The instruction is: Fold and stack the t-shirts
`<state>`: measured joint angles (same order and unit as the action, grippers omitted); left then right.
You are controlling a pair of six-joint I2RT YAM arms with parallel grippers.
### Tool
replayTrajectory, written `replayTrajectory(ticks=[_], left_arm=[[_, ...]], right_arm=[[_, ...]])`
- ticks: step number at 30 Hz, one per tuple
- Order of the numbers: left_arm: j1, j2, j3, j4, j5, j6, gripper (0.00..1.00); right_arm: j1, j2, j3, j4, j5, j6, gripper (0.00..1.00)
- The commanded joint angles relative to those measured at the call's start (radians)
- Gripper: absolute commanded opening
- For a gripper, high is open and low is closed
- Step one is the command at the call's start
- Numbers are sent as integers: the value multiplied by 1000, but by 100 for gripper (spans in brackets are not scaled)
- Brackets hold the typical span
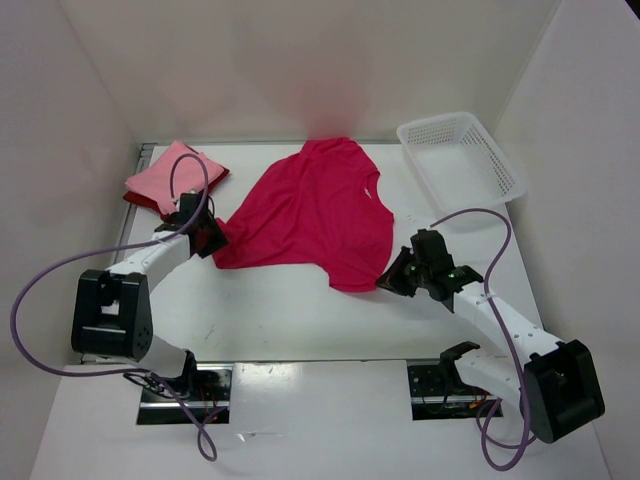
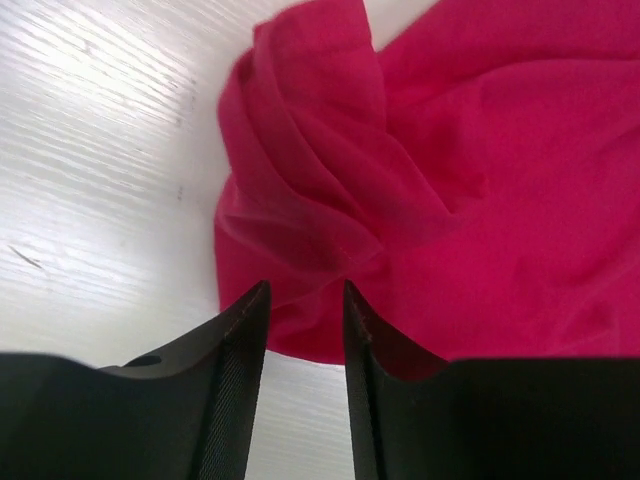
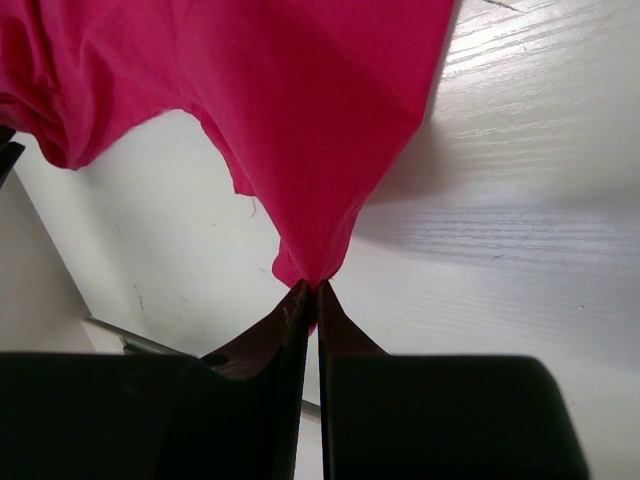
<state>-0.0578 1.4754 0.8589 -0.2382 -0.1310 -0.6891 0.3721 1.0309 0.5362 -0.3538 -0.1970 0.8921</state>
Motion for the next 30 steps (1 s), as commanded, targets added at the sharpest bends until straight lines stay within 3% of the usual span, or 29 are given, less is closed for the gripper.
replayTrajectory(ticks=[1, 7, 12, 15, 17, 23, 28, 30], left_arm=[[-45, 17, 5, 27, -13, -10, 41], [-66, 26, 3, 26, -81, 37, 46], [-85, 134, 51, 27, -120, 48, 48], [-85, 169, 66, 27, -131, 48, 44], [-94, 169, 66, 37, -143, 37, 35], [-94, 97, 86, 11, -142, 14, 21], [-25, -70, 1, 2, -34, -23, 21], [32, -153, -35, 2, 0, -33, 25]], right_arm=[[-6, 0, -7, 45, -2, -15, 11], [-6, 9, -7, 65, -2, -15, 11], [-6, 18, -16, 75, -12, -15, 11], [-6, 9, -16, 75, -12, -15, 11], [-6, 9, -16, 87, -22, -15, 11], [-6, 9, -25, 87, -32, -24, 11], [-6, 9, -25, 87, -32, -24, 11], [-6, 9, -25, 87, -32, -24, 11]])
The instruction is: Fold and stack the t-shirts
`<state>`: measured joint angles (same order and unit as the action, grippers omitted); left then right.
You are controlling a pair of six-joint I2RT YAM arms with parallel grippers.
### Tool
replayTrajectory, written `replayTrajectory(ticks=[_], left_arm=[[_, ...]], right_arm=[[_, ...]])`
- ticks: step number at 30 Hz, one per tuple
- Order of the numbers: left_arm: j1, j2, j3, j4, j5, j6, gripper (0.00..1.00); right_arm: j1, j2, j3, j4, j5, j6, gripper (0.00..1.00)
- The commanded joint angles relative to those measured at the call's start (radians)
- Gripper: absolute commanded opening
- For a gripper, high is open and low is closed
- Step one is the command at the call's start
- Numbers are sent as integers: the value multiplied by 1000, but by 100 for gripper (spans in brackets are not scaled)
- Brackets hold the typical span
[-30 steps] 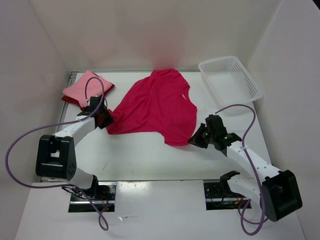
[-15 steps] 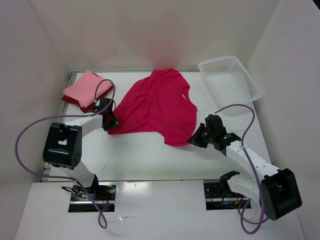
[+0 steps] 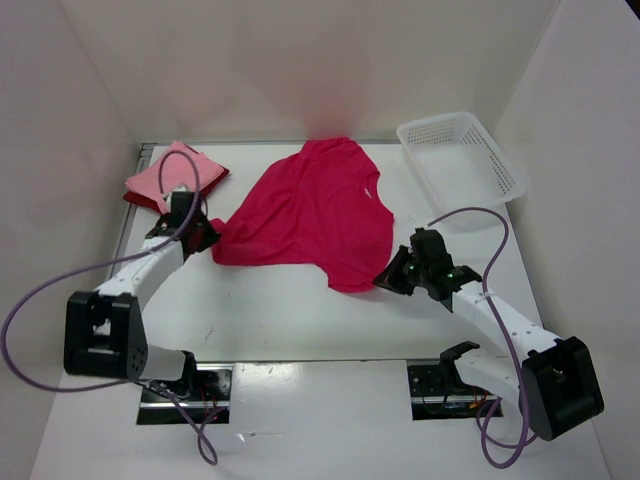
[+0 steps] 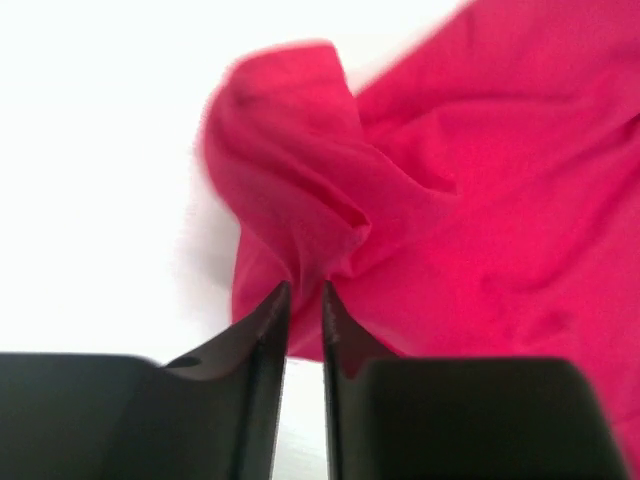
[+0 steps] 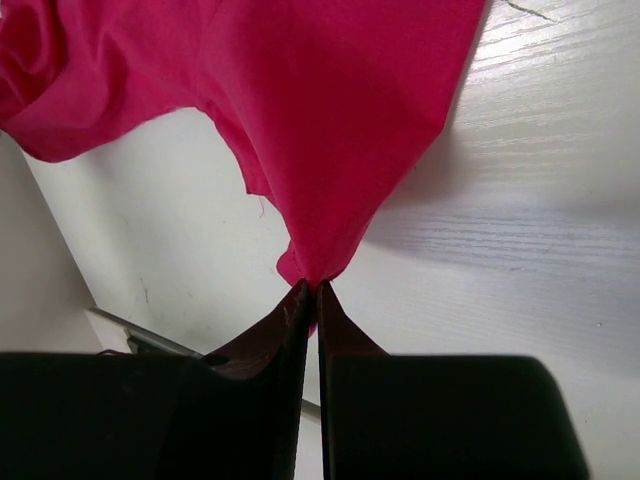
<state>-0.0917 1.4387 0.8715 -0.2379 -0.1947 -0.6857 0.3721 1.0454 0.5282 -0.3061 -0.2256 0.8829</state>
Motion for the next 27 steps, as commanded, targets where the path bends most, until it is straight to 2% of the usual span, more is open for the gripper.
replayTrajectory(ticks=[1, 6, 9, 11, 13, 14, 17, 18, 21, 24, 27], left_arm=[[87, -138, -64, 2, 81, -37, 29], [185, -176, -89, -83, 124, -12, 36], [262, -213, -133, -81, 200, -73, 37], [273, -234, -166, -37, 224, -83, 46], [247, -235, -157, -6, 238, -69, 46], [221, -189, -103, -20, 215, -57, 41], [132, -98, -36, -40, 86, -5, 16], [119, -81, -26, -26, 69, 9, 14], [98, -25, -26, 26, 60, 18, 16], [49, 54, 4, 37, 9, 32, 23], [24, 132, 63, 23, -72, 43, 23]], right_arm=[[-6, -5, -17, 39, -3, -24, 11], [-6, -5, -17, 39, -3, -24, 11], [-6, -5, -17, 39, -3, -24, 11], [-6, -5, -17, 39, -3, -24, 11], [-6, -5, -17, 39, -3, -24, 11], [-6, 7, -17, 39, -14, -33, 11], [-6, 18, -17, 48, -14, -33, 10], [-6, 18, -17, 48, -14, -33, 10], [-6, 27, -17, 48, -14, -33, 10], [-6, 27, -17, 48, -14, -33, 10], [-6, 27, -8, 48, -14, -33, 10]])
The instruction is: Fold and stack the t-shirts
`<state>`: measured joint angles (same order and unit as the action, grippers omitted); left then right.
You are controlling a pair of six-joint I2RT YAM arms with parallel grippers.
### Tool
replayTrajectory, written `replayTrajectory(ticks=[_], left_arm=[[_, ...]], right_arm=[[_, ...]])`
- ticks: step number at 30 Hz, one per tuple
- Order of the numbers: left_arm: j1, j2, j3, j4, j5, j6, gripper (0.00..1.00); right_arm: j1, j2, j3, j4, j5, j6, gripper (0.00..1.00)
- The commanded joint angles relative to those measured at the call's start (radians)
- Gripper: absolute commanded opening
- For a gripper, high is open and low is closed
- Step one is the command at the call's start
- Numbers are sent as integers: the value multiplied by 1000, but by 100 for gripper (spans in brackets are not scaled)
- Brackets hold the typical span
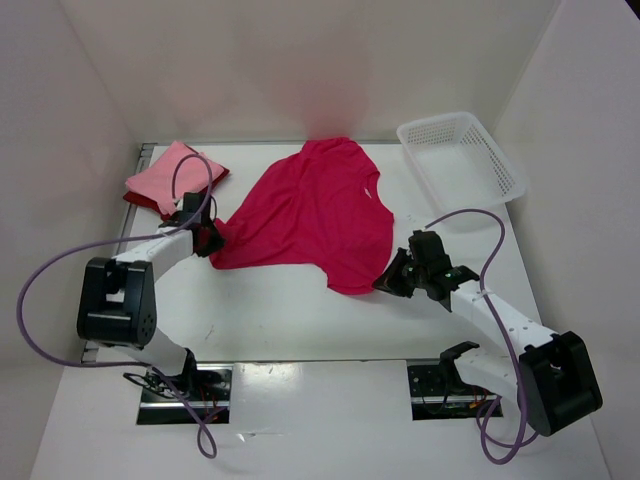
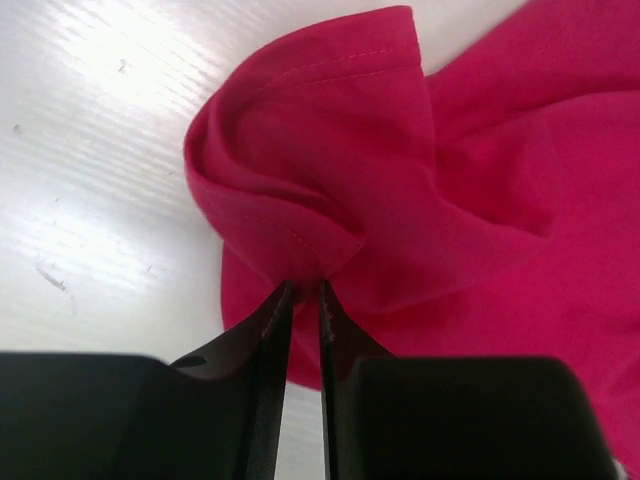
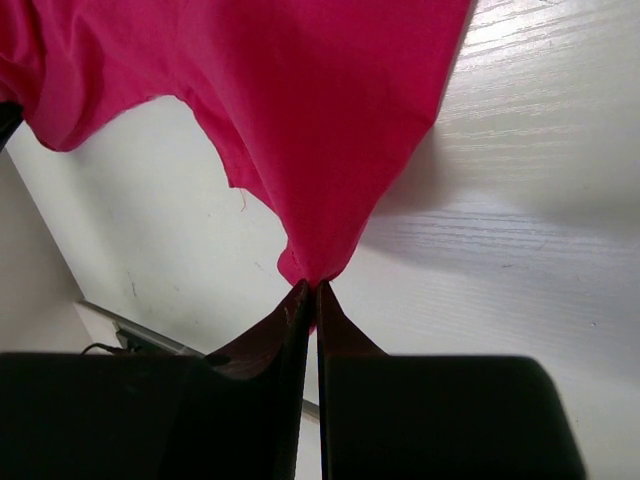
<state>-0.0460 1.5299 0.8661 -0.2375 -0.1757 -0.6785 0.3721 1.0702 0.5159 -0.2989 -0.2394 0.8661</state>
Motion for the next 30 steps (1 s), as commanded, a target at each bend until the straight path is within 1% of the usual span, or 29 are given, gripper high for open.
replayTrajectory(ticks=[1, 3, 5, 6, 10, 14, 20, 21, 25, 26, 27, 29, 30], left_arm=[[-22, 55, 68, 23, -100, 46, 23], [-22, 55, 79, 32, -100, 56, 29], [-22, 79, 79, 32, -100, 56, 30], [-22, 79, 88, 32, -100, 56, 32], [-31, 88, 88, 43, -110, 56, 46], [-31, 88, 88, 43, -120, 56, 50], [-31, 111, 88, 70, -110, 56, 50], [-31, 121, 88, 70, -110, 56, 49], [-40, 121, 99, 79, -110, 56, 34], [-40, 130, 108, 79, -110, 56, 27], [-40, 130, 108, 70, -120, 56, 23], [-40, 121, 119, 60, -130, 56, 18], [-40, 112, 119, 60, -130, 44, 18]], right_arm=[[-6, 2, 4, 41, 0, -16, 10], [-6, 2, 4, 50, 0, -16, 10], [-6, 2, 4, 50, 0, -16, 10], [-6, 2, 4, 50, -9, -16, 10], [-6, 2, 4, 60, -9, -16, 11], [-6, 11, -5, 69, -18, -16, 11], [-6, 11, -5, 69, -18, -16, 12], [-6, 11, -5, 69, -18, -16, 12], [-6, 11, -5, 69, -18, -16, 12], [-6, 11, -5, 69, -18, -16, 12], [-6, 11, -5, 69, -18, -16, 12], [-6, 11, -5, 69, -18, -16, 12], [-6, 11, -5, 69, -18, -16, 12]])
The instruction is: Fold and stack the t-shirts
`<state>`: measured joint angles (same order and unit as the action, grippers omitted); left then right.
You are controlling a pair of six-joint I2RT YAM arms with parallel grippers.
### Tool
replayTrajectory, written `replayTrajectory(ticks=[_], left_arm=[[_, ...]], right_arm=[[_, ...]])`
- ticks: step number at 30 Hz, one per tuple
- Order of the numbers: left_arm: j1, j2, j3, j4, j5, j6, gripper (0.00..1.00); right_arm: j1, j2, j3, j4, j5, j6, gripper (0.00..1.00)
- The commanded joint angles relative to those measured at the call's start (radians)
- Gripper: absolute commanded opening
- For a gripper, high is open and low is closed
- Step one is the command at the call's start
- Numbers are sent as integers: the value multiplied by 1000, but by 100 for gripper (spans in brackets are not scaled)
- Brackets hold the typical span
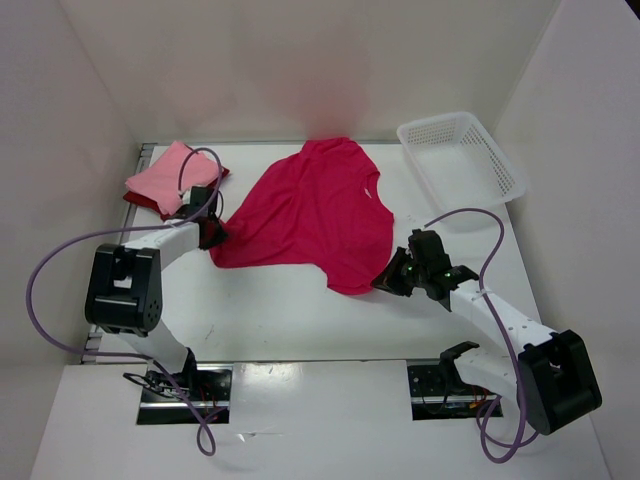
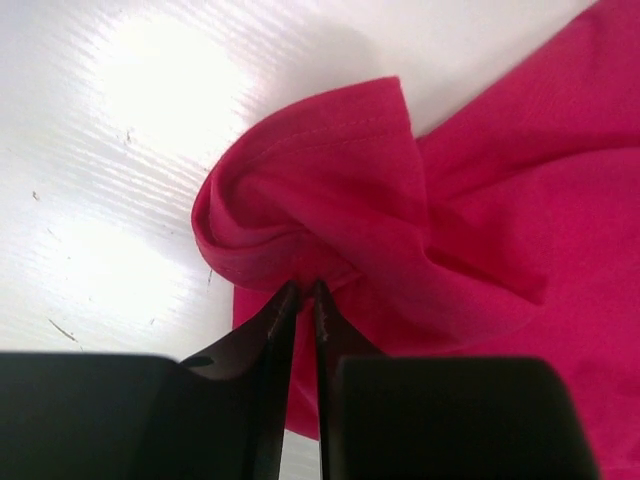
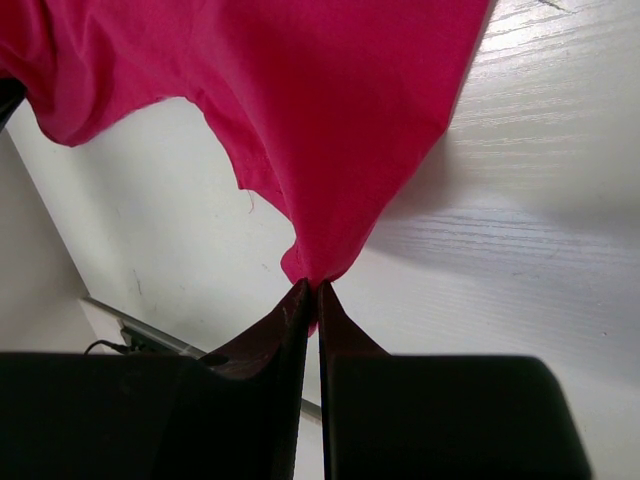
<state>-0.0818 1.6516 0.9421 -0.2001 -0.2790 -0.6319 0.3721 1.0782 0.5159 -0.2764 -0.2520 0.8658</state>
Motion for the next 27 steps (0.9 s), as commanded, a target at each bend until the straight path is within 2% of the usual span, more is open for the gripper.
replayTrajectory(ticks=[1, 6, 10, 13, 14, 16, 19, 27], left_arm=[[-4, -19, 43, 22, -26, -3, 18], [-4, -119, 31, -35, -48, -14, 18], [59, -274, -84, -54, -26, -66, 15], [103, -325, -158, -4, 18, -75, 15], [103, -325, -158, 11, 65, -59, 17], [93, -256, -103, 21, 95, -48, 31], [67, -176, -59, 40, 83, -17, 42], [40, -61, -20, 85, 78, 28, 42]], right_arm=[[4, 3, -5, 46, -6, -16, 12], [4, 3, -5, 37, -6, -16, 12], [4, -8, -14, 37, 3, -16, 12], [4, -8, -14, 37, 3, -16, 12], [4, -8, -14, 37, 3, -16, 12], [13, 2, -14, 37, 3, -25, 12], [13, 11, -14, 46, 3, -25, 12], [13, 11, -14, 46, 3, -25, 12]])
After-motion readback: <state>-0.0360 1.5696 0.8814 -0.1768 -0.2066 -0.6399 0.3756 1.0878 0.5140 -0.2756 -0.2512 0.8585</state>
